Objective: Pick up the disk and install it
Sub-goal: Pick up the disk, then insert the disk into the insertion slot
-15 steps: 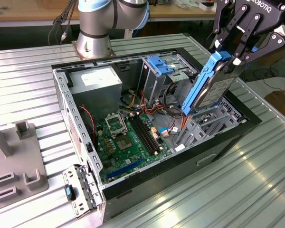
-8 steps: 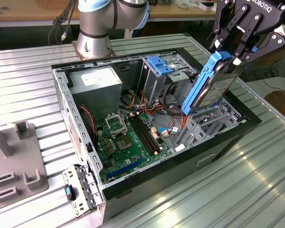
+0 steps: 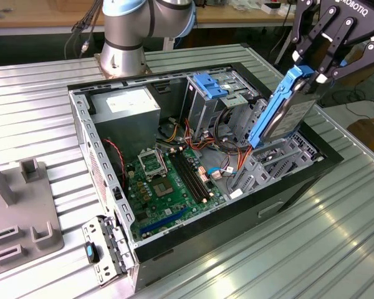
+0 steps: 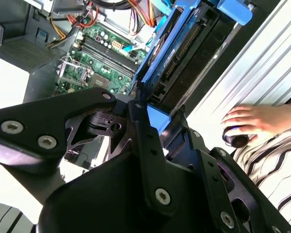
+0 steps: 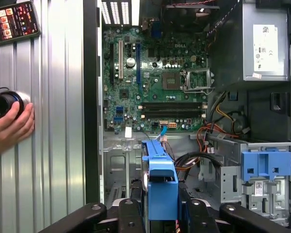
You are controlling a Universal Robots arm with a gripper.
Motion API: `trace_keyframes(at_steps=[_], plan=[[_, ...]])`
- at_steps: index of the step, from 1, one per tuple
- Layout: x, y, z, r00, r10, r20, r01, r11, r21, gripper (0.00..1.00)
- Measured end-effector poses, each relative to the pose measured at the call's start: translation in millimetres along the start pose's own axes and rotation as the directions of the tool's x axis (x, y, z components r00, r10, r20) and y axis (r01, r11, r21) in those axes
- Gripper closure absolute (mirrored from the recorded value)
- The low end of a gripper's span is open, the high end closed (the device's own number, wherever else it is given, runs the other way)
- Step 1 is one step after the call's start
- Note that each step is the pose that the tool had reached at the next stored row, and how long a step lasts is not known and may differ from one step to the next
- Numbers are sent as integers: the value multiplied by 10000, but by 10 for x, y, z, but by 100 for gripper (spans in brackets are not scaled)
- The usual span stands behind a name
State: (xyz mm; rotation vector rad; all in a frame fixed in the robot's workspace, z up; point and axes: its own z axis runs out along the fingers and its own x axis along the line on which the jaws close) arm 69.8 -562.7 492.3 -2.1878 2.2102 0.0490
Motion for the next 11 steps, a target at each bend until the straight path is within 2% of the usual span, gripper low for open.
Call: trace_keyframes(at_steps=[1,3,4,5,8,11], plan=[[-1,-55,0,10000,0,0,0,10000,0,64],[13,-91,1,10000,1,0,-1,10000,0,64],[26,-99,1,10000,0,0,0,10000,0,64],[73,-114,-1,10000,0,-3,0,10000,-1,64],[87,-125,72,10000,0,0,0,10000,0,64],[87,-125,76,10000,-1,0,1,10000,0,64]])
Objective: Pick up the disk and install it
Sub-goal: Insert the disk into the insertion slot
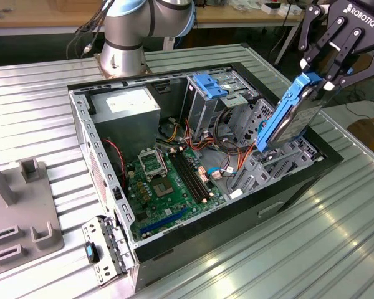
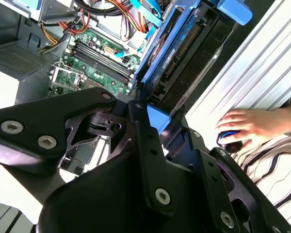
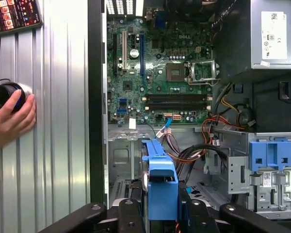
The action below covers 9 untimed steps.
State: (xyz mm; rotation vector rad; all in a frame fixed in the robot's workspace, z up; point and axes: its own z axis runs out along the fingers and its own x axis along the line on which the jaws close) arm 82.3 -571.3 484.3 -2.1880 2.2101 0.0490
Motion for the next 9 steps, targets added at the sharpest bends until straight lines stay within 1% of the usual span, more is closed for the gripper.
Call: trace_keyframes(at_steps=[2,6,8,9], plan=[[2,-19,24,10000,-2,-1,2,10000,-2,64],[2,-21,29,10000,-7,-1,7,10000,-2,64],[3,-20,55,10000,-6,-1,6,10000,-2,64],[3,-21,55,10000,-7,-1,7,10000,-2,64]])
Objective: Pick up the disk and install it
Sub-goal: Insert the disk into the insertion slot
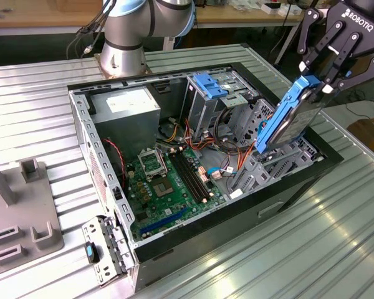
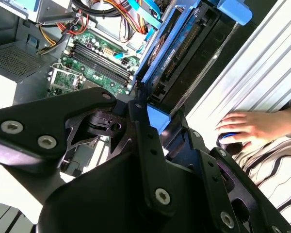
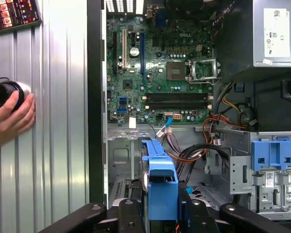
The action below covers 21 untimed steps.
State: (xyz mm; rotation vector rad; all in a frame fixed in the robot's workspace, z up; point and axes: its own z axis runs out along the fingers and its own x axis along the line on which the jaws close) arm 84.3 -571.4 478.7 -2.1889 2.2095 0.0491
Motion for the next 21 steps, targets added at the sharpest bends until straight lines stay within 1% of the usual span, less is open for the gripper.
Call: trace_keyframes(at_steps=[4,7,10,11,12,14,21], plan=[[1,0,35,10000,-3,0,3,10000,17,64],[3,0,84,10000,-21,1,21,10000,84,64],[5,1,118,10000,-28,0,28,9999,102,64],[10,1,125,10000,-29,1,29,9999,105,64],[38,2,129,10000,-28,0,28,9999,109,64],[58,1,132,10000,-32,1,32,9999,111,64],[61,8,181,9997,-248,2,248,9996,110,64]])
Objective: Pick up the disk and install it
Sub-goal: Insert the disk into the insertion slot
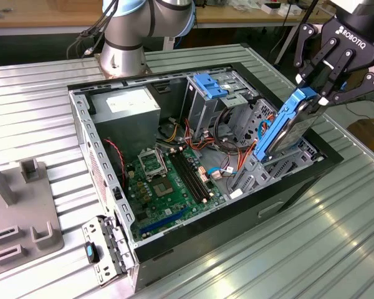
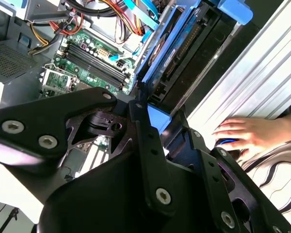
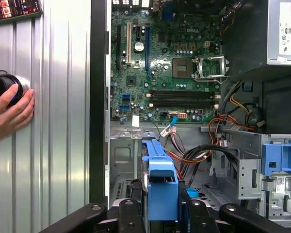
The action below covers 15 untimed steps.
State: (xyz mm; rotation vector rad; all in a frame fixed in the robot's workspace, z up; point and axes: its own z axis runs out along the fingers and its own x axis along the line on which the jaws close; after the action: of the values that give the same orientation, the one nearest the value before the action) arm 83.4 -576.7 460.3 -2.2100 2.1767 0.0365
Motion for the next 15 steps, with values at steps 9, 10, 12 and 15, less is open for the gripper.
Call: trace_keyframes(at_steps=[9,10,12,15], plan=[[2,5,52,10000,-49,6,49,10000,0,64],[2,4,32,10000,-50,11,50,10000,0,64],[-1,5,-22,10000,-48,1,48,10000,-2,64],[-2,6,-19,10000,-49,-74,49,10000,-5,64]])
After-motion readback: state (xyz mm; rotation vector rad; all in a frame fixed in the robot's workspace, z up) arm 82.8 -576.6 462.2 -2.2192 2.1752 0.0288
